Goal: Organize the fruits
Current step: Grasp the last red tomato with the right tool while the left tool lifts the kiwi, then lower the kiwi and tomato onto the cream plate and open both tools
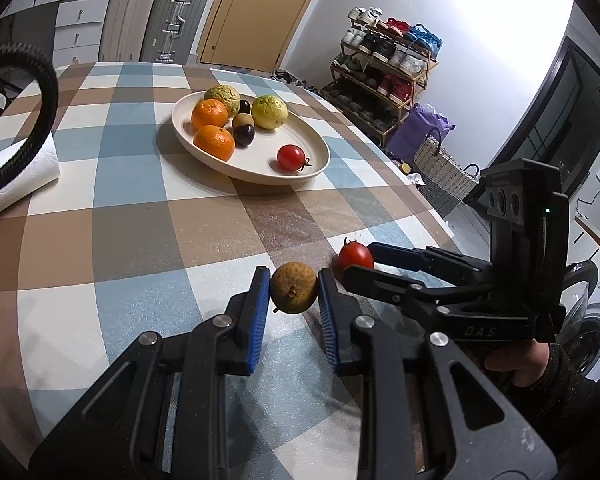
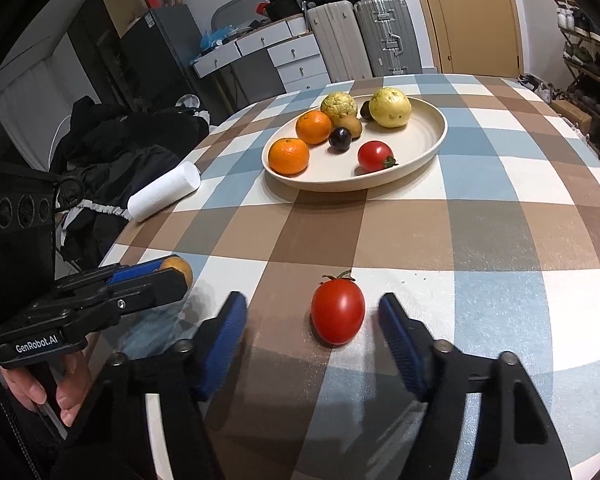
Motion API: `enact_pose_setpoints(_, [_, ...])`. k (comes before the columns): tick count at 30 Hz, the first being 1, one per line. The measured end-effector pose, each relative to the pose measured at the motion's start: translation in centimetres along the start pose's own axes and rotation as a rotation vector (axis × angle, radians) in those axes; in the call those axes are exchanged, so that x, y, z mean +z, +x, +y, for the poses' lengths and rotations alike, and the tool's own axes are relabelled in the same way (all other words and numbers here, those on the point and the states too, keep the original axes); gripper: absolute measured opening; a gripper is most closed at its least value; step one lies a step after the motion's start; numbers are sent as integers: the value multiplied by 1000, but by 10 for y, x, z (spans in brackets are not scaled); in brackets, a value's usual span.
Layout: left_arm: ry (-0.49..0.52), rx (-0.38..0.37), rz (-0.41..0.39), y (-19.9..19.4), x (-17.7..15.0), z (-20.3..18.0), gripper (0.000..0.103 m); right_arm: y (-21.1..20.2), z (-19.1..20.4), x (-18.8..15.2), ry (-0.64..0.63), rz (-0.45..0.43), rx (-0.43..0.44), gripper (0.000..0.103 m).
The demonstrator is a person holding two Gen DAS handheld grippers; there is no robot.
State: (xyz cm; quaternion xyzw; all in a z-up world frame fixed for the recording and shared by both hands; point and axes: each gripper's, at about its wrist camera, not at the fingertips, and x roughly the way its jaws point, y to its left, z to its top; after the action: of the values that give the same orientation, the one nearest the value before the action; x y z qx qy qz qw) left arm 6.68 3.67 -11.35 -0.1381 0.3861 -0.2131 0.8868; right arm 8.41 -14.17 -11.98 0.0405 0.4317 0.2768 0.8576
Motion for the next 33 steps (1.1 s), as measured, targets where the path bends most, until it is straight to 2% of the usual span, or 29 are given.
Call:
enact_pose_setpoints(3, [-1, 1, -4, 1, 2, 0, 21, 2, 2, 0, -10, 10, -14, 50])
enact_pose_setpoints(5, [0, 5, -5, 1, 4, -1, 21, 4, 3, 0, -12, 15, -14, 36])
enact_pose_setpoints(8, [2, 10, -8, 1, 8, -2, 21, 6, 1, 1, -3, 22, -9, 27])
enact_pose_setpoints(12, [-3, 18, -16, 6, 20, -3, 21, 6, -5, 2, 23, 17, 20, 27])
enact_pose_setpoints(20, [22, 31, -37, 24, 58, -11, 21, -11, -22, 13, 61, -52, 60, 27])
enact_pose_setpoints(27, [39, 51, -29, 54, 97, -15, 22, -23, -48, 48, 63, -121, 52, 27])
enact_pose_setpoints(33, [34, 66, -12, 91, 128, -14, 22, -17, -65, 92, 43, -163, 61, 27])
